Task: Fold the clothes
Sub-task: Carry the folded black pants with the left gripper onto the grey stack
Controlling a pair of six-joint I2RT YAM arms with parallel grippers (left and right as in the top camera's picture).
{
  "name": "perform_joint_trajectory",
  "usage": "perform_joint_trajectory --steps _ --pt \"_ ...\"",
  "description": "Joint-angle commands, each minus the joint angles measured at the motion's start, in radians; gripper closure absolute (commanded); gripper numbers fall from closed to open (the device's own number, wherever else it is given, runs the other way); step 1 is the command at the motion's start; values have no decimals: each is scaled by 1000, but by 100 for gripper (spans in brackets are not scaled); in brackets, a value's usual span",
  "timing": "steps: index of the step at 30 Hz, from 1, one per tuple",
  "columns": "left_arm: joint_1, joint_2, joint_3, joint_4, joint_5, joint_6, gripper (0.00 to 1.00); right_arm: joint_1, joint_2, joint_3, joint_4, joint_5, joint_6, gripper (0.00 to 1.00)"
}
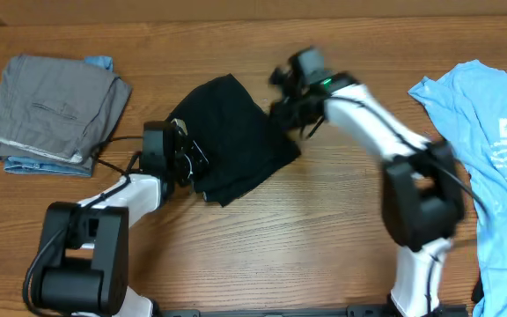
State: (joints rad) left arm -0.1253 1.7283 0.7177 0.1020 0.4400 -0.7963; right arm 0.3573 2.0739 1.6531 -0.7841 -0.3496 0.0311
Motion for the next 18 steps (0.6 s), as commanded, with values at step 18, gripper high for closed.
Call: perform_joint_trajectory --steps 18 --pt "32 -124 814 -898 -373 684 96 -426 -478 101 -237 80 155 0"
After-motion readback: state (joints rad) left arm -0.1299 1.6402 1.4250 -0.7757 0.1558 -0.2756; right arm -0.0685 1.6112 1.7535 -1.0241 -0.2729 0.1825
